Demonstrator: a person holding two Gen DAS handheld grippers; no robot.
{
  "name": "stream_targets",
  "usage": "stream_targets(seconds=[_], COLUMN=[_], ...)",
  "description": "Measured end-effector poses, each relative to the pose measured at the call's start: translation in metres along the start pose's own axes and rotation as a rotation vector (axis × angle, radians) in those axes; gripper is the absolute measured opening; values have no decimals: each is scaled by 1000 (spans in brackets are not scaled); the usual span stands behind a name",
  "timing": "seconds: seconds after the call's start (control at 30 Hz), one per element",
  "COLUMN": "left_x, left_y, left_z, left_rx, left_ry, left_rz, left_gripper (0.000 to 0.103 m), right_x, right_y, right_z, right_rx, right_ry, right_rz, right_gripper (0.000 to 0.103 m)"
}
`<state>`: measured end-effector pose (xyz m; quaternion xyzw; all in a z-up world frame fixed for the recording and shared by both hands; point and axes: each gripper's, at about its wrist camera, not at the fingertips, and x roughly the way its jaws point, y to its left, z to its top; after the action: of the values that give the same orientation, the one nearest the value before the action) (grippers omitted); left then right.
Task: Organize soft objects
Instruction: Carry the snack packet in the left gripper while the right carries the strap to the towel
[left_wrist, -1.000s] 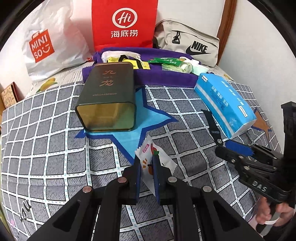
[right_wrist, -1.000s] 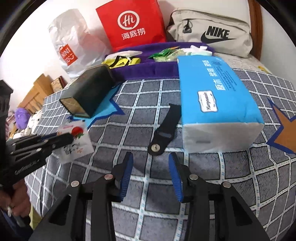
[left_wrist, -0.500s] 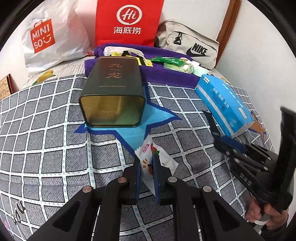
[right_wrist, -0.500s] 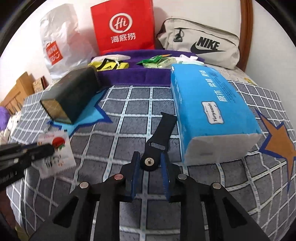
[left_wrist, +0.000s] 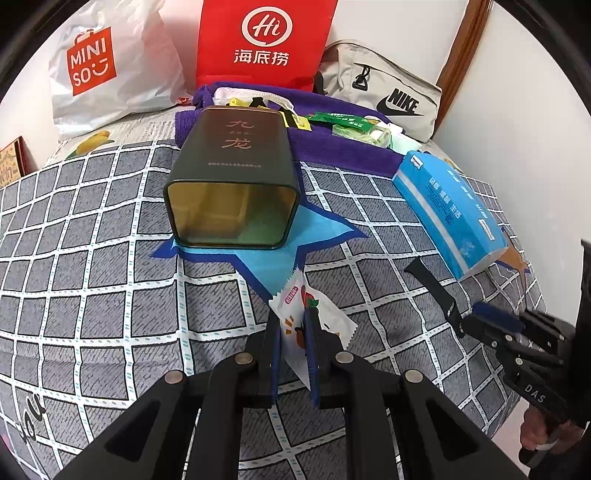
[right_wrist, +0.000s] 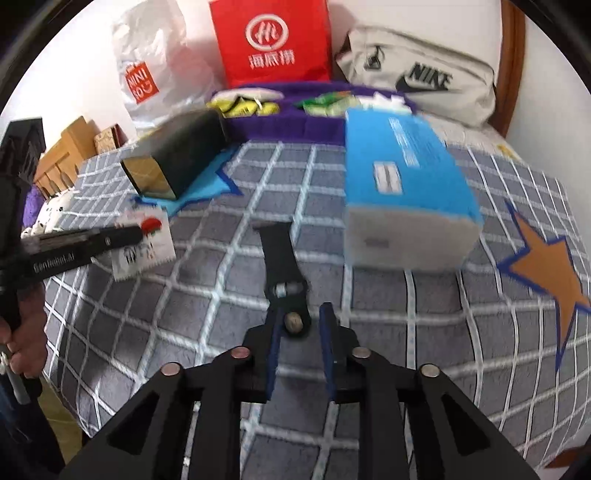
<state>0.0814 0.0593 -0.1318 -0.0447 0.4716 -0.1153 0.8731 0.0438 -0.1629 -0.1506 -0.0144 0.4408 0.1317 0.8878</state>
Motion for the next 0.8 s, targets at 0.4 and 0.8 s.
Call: stream_targets(seconds=[0.4, 0.8], left_x=[4, 8], left_y=[-3, -4], left_z=[1, 0], left_rx=[-3, -2], left_ry=[11, 18], left_rz=[11, 2], left_gripper=[12, 13], right_x=[32, 30], right_y=[17, 19], right_z=[17, 17], right_rx=[-111, -143], right_ry=[-4, 54], right_rz=[-24, 30], right_gripper=[31, 33])
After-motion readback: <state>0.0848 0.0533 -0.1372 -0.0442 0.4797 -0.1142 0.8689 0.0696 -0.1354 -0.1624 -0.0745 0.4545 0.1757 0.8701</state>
